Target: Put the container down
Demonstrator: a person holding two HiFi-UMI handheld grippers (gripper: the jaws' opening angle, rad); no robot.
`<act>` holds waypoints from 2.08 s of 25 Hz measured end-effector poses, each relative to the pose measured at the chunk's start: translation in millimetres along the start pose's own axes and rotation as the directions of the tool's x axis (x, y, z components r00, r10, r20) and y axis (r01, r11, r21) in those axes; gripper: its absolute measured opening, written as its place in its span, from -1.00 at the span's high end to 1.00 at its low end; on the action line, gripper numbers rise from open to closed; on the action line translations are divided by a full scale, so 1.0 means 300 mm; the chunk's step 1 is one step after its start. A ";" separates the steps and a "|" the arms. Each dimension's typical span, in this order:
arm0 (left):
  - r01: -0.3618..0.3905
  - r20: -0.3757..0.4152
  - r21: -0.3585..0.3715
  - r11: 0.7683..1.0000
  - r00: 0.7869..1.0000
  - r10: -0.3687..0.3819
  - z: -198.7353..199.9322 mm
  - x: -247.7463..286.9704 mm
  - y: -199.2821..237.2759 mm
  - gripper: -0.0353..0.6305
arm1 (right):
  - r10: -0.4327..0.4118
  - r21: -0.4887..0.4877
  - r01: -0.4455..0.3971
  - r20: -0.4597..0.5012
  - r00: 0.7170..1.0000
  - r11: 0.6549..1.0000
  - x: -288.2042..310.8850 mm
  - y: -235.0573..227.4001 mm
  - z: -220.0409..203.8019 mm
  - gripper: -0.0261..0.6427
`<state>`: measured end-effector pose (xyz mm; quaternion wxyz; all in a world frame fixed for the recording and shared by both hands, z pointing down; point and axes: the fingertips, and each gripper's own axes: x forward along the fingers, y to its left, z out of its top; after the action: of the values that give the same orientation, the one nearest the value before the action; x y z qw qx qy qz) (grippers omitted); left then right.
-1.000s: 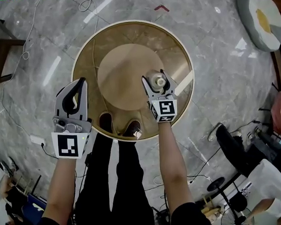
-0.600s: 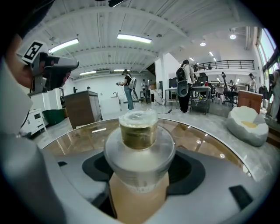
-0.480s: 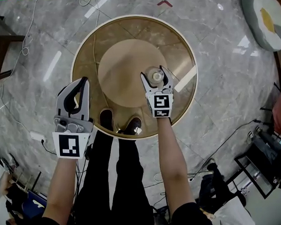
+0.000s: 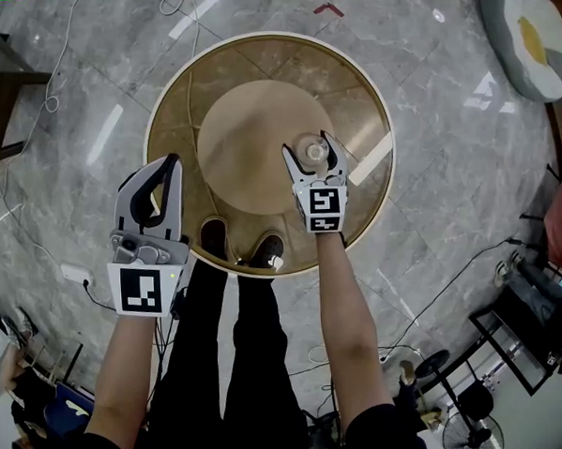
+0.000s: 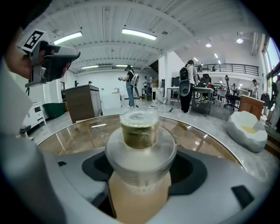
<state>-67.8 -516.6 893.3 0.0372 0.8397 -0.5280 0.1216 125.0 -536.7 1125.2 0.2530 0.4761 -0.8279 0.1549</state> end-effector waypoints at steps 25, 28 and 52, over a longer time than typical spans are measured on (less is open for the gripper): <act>0.049 0.086 0.036 0.998 0.995 -0.052 0.387 0.008 -0.069 0.82 | -0.023 0.021 0.017 0.328 0.944 1.000 -0.475 -0.038 0.674 -0.15; 0.063 0.103 0.041 0.997 0.992 -0.067 0.545 -0.008 -0.091 0.82 | -0.026 0.028 0.017 0.344 0.939 0.999 -0.607 -0.031 0.821 -0.15; 0.040 0.239 -0.008 0.999 0.970 -0.037 1.295 -0.513 -0.195 0.82 | -0.090 0.026 0.091 0.539 0.837 0.996 -1.550 0.107 1.429 -0.15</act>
<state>-15.0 -429.9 483.7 -0.0188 0.8580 -0.5130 0.0157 175.5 -403.8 508.0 0.0172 0.5389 -0.8422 0.0021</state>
